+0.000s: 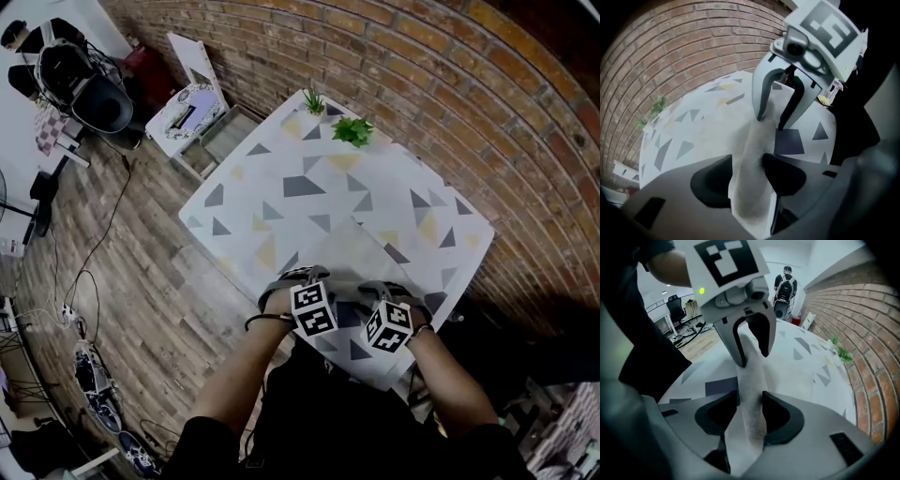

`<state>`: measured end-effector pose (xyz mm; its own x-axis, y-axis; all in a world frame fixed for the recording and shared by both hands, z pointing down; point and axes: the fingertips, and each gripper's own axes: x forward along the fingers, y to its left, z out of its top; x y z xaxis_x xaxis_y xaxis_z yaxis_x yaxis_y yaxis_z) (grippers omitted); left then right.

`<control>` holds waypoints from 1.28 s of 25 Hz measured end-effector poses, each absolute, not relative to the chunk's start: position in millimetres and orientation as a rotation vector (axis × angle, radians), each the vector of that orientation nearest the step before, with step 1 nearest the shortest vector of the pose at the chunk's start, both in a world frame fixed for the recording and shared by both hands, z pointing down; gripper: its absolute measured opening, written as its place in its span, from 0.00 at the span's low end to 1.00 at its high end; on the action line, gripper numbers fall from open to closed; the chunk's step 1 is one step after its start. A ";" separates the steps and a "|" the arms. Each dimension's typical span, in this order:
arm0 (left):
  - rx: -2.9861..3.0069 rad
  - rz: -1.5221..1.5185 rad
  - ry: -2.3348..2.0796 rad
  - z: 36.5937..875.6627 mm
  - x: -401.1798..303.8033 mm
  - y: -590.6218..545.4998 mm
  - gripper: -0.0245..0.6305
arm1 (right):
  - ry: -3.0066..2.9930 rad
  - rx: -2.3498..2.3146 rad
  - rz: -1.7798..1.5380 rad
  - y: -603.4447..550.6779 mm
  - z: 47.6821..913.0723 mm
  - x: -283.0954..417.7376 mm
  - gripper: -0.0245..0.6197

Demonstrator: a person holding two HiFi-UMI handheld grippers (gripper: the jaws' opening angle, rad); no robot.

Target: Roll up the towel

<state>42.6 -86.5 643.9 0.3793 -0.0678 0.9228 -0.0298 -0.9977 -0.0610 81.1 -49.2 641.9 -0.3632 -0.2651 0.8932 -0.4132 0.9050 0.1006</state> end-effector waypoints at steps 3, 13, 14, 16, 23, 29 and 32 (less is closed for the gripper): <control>-2.555 -1.695 0.151 637.7 42.0 -94.1 0.39 | -1.930 0.535 0.178 -55.0 656.9 86.6 0.35; -2.406 -1.660 0.048 642.5 51.2 -80.1 0.39 | -1.976 0.599 0.328 -76.6 649.1 92.3 0.23; -2.403 -1.660 0.062 645.5 52.0 -82.2 0.39 | -1.980 0.603 0.343 -76.9 648.2 93.0 0.21; -2.407 -1.664 0.070 650.4 53.6 -84.5 0.39 | -1.982 0.601 0.357 -75.9 647.6 93.9 0.19; -2.491 -1.703 -0.021 650.9 51.0 -63.3 0.19 | -1.982 0.535 0.407 -52.5 647.8 92.1 0.16; -2.588 -1.783 -0.256 643.3 45.2 -5.4 0.18 | -1.992 0.339 0.454 1.9 642.5 89.3 0.16; -2.595 -1.779 -0.257 641.8 44.2 0.2 0.19 | -1.980 0.304 0.462 10.5 642.9 90.6 0.17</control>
<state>44.2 0.2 641.8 0.3515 0.1421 0.9253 0.1255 -0.9866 0.1039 90.6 10.5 642.9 -0.4340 -0.0099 0.9009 -0.4079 0.8937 -0.1867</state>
